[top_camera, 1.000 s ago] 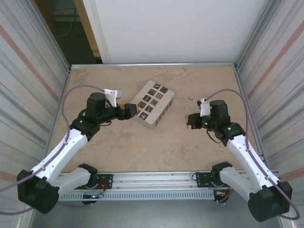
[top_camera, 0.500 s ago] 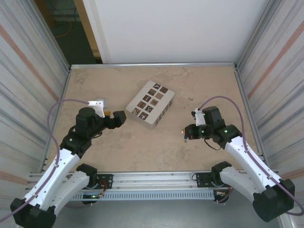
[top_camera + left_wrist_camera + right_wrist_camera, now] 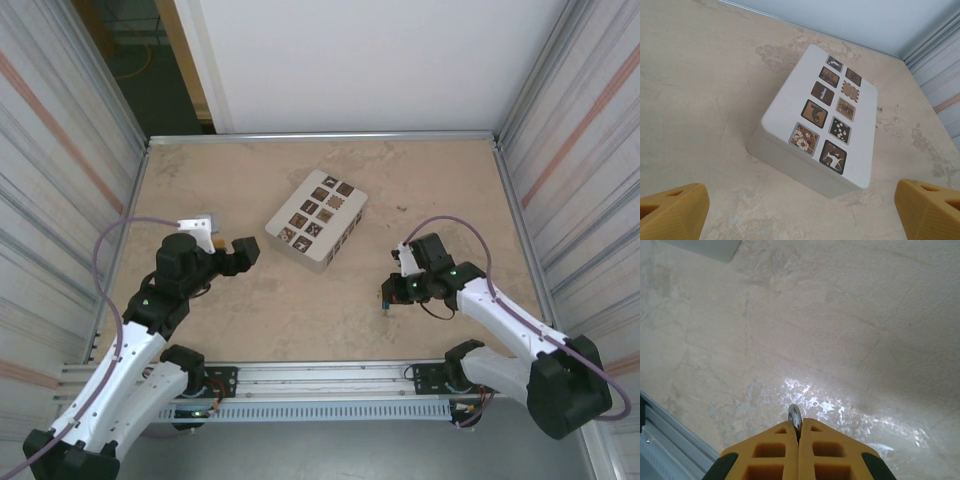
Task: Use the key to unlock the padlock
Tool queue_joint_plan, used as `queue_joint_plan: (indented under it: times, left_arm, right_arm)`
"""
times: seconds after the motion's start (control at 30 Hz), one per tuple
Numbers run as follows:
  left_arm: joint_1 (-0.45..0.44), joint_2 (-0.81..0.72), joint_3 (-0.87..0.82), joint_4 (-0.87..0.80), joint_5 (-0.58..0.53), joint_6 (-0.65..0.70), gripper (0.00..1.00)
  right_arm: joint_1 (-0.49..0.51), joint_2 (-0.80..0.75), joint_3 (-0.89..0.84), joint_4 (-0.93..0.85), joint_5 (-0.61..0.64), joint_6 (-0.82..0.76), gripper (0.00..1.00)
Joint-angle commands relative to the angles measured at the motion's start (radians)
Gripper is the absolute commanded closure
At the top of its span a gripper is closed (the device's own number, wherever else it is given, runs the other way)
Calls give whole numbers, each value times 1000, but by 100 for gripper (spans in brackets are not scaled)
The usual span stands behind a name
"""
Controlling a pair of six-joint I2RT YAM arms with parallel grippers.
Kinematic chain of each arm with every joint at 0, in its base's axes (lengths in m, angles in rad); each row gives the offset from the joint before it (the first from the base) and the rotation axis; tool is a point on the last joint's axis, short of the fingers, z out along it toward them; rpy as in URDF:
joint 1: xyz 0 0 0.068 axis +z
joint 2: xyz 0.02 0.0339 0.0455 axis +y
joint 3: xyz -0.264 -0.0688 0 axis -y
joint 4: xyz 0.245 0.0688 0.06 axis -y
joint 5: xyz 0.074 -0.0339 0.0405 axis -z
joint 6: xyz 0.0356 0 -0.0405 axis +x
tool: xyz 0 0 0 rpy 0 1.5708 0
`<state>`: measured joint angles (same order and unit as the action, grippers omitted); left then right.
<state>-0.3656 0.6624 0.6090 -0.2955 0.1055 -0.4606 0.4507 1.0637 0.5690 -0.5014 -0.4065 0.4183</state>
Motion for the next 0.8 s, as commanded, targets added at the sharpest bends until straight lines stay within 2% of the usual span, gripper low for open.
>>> queue_joint_plan:
  times: [0.0,0.5,0.77]
  left_arm:
    - [11,-7,-6,-5,-20,-11,4]
    - [19,22,-6,10,-14,-10,4]
    - [23,34,5,12,-10,-10,4]
  right_arm:
    - [11,46,-19,60,-35,23,100]
    - [16,251,-32,205,-66,25,100]
    - [16,261,-40,208,-31,20,83]
